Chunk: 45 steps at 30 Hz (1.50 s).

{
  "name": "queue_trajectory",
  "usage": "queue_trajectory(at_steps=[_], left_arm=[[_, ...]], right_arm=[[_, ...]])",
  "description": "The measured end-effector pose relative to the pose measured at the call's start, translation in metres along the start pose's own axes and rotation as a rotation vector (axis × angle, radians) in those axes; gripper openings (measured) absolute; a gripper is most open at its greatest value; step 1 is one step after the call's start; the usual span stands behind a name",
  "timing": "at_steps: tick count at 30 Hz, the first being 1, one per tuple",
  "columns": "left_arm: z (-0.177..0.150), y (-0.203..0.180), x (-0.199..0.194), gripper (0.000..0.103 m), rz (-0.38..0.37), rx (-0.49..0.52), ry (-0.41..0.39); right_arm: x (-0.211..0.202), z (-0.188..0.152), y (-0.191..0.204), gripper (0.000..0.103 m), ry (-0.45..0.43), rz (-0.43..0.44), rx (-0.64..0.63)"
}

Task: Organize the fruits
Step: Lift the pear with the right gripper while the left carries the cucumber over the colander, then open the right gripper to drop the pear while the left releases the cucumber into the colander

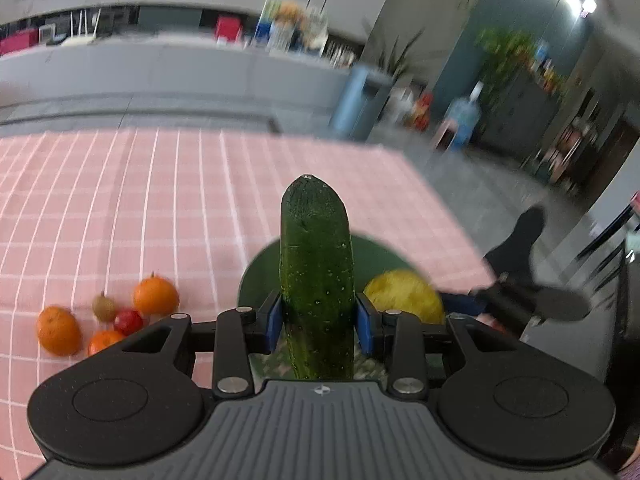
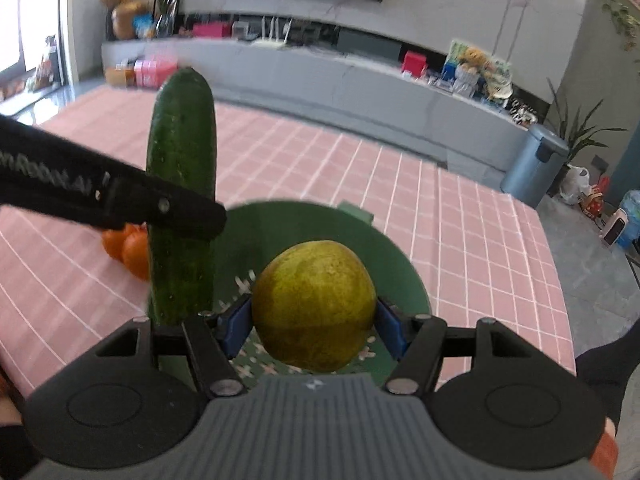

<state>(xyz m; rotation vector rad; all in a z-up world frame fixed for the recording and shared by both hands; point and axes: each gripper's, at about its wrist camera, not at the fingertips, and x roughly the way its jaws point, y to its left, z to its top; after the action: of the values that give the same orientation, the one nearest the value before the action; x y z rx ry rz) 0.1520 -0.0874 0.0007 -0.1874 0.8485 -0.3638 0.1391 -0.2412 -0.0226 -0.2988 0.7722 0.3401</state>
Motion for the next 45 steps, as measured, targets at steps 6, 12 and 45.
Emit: queue_trajectory(at_steps=[6, 12, 45], left_arm=[[-0.005, 0.004, 0.025, 0.041, 0.003, 0.028, 0.100], [-0.004, 0.006, 0.044, 0.041, 0.010, 0.041, 0.161], [-0.009, 0.001, -0.010, 0.079, 0.062, 0.097, 0.032]], right_arm=[[0.033, -0.002, 0.011, 0.062, 0.090, 0.008, -0.122], [0.058, 0.002, 0.011, 0.062, 0.148, 0.020, -0.157], [0.025, 0.007, 0.036, 0.082, 0.064, -0.153, -0.222]])
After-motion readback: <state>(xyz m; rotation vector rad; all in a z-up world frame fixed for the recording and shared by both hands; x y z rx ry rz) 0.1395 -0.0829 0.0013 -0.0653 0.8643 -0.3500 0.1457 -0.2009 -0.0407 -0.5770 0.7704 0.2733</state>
